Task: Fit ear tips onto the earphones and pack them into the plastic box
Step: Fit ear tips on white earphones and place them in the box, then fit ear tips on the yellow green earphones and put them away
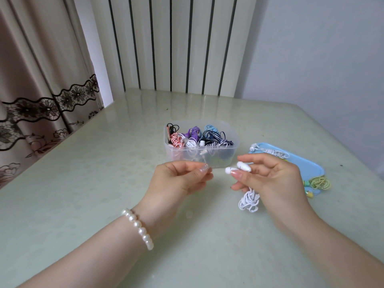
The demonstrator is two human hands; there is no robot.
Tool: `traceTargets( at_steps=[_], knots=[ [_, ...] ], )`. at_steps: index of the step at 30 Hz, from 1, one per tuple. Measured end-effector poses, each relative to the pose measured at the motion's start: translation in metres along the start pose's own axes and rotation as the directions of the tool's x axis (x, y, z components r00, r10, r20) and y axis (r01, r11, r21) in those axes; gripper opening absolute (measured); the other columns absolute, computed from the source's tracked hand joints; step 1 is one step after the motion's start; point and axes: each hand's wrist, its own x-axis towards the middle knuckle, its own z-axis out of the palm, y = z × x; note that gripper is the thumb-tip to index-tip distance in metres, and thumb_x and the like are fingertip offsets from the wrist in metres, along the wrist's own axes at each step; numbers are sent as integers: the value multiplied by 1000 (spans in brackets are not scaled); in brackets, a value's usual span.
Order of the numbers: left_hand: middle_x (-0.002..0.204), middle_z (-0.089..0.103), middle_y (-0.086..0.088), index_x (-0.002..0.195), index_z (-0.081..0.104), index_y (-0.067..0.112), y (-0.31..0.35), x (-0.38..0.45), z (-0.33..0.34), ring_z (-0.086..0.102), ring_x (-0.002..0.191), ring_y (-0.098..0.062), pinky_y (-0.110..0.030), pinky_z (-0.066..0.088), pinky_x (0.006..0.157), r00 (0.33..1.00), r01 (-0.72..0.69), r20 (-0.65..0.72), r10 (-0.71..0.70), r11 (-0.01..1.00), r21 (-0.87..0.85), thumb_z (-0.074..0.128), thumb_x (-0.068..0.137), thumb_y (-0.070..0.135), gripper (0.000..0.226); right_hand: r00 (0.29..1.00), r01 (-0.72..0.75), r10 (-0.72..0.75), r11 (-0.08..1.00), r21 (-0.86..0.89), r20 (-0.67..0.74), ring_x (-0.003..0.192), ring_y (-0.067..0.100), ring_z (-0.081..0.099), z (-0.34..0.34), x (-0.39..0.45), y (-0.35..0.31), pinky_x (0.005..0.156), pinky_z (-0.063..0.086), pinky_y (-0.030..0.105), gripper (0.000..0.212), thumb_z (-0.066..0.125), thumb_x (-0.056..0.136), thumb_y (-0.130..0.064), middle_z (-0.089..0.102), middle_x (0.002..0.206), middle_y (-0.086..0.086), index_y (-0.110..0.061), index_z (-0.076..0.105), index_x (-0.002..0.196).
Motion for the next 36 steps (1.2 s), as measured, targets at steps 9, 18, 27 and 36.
traceTargets(
  at_steps=[9,18,27,36],
  knots=[
    [65,68,-5,66,69,16,-4,19,-20,58,60,-14,-22,50,55,981,-187,52,185,855,485,71,76,4,16,987,-156,140,958,242,83,49,15,65,34,90,-62,45,47,19,15,67,75,5,69,63,8,-2,59,85],
    [60,68,-2,65,69,21,-10,24,-28,59,49,-13,-23,49,58,983,-183,99,155,771,610,69,80,9,18,962,-270,262,956,116,79,62,23,66,88,130,-27,59,51,28,20,61,80,9,65,101,19,-6,53,91],
    [51,60,15,62,66,29,-15,23,-26,54,49,0,-13,40,55,976,-217,129,176,703,677,67,80,14,23,994,89,-16,717,-692,112,88,17,59,65,133,-19,78,39,19,25,75,75,-21,65,93,4,-11,70,98],
    [49,59,20,62,65,31,-17,22,-27,55,52,0,-14,41,58,966,-249,133,220,666,704,68,80,14,24,984,172,-89,669,-723,152,81,12,58,25,120,-30,74,40,20,9,70,79,-16,67,83,0,-12,73,88]
  ],
)
